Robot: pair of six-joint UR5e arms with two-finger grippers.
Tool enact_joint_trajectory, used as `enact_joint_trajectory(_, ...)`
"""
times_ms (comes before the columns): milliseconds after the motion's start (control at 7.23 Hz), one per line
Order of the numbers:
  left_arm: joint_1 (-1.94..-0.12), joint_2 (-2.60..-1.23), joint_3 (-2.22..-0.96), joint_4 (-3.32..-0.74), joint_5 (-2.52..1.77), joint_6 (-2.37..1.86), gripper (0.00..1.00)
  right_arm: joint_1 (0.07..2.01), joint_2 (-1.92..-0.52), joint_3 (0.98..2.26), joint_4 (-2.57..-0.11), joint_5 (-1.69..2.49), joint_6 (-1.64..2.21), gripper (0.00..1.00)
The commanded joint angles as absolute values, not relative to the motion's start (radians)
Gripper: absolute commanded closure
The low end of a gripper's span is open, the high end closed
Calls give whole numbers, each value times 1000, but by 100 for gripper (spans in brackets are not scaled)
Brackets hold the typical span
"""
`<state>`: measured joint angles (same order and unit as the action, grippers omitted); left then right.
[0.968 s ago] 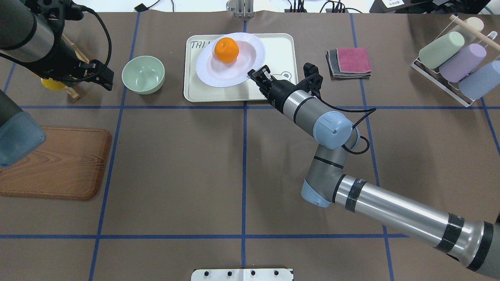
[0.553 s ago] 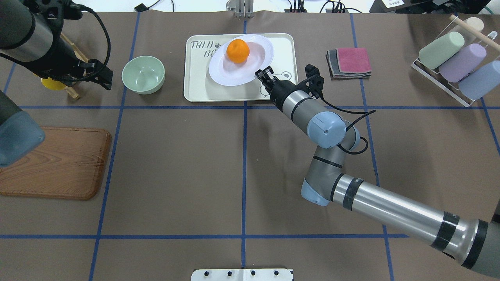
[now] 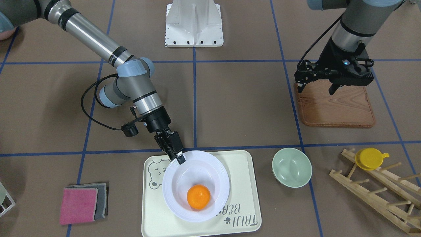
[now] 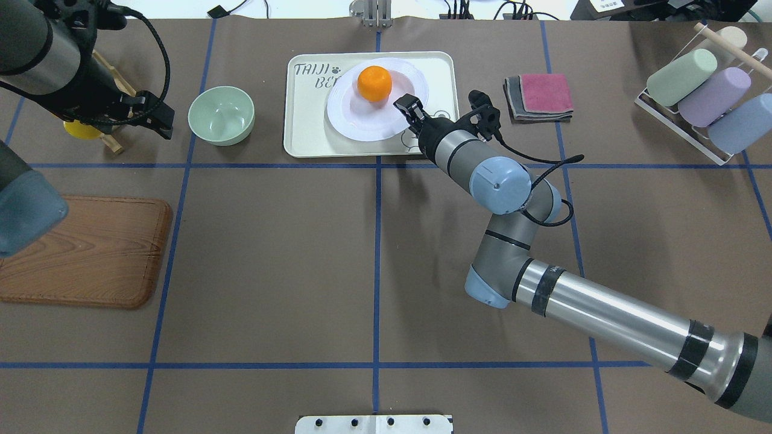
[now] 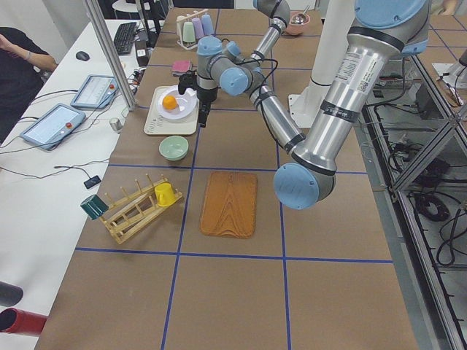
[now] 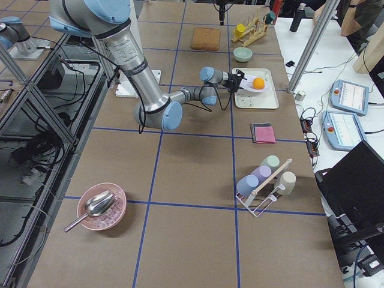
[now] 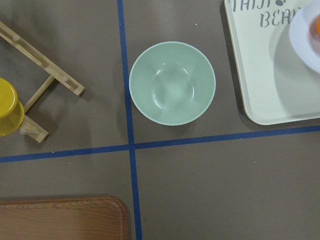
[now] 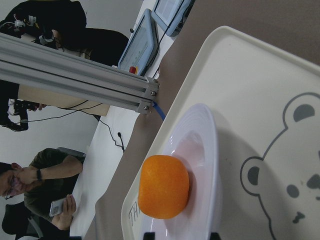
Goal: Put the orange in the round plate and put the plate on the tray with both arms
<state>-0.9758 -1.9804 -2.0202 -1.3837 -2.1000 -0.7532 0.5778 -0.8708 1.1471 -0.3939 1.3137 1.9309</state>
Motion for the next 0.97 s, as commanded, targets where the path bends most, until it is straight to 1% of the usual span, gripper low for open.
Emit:
enact_joint_trajectory(0, -985, -1980, -2019, -1384, -2106, -753, 3, 676, -966, 1353, -581, 1597, 1820, 0)
enact_joint_trajectory(277, -989, -1962, -2020, -1385, -2109, -733, 3, 788, -1075, 1532, -825, 1867, 1497, 0)
enact_joint_trajectory(553, -1021, -1852, -2037, -1397, -2109, -602, 3, 907, -1121, 1659, -1103, 2009, 1221, 0)
enact_joint_trajectory(830, -1121, -1734, -2059, -1402, -2158, -423, 2, 998, -1173, 1791, -1416, 2055, 885, 0)
